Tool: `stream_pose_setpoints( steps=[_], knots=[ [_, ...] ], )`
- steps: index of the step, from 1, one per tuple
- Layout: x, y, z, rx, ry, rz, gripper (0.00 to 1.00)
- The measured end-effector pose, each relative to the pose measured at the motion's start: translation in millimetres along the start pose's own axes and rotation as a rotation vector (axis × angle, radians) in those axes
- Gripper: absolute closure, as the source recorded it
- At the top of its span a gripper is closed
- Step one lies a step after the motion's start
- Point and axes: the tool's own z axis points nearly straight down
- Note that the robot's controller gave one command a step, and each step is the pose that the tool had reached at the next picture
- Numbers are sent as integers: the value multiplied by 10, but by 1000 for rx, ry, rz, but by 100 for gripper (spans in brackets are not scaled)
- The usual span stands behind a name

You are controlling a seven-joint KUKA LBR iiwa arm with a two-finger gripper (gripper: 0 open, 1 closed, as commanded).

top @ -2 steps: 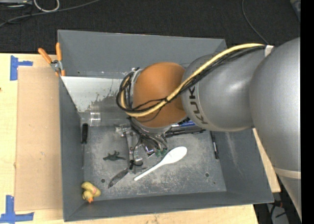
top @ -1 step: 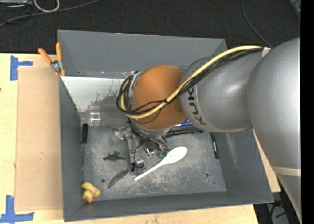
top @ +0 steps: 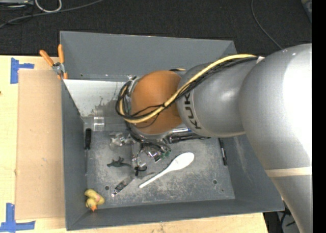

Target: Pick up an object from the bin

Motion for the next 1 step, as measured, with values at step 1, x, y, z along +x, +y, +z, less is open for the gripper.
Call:
stream_pose_setpoints(
  steps=[1],
  knots=[
    [-234,97,18,-1,-1,-114,100]
  ],
)
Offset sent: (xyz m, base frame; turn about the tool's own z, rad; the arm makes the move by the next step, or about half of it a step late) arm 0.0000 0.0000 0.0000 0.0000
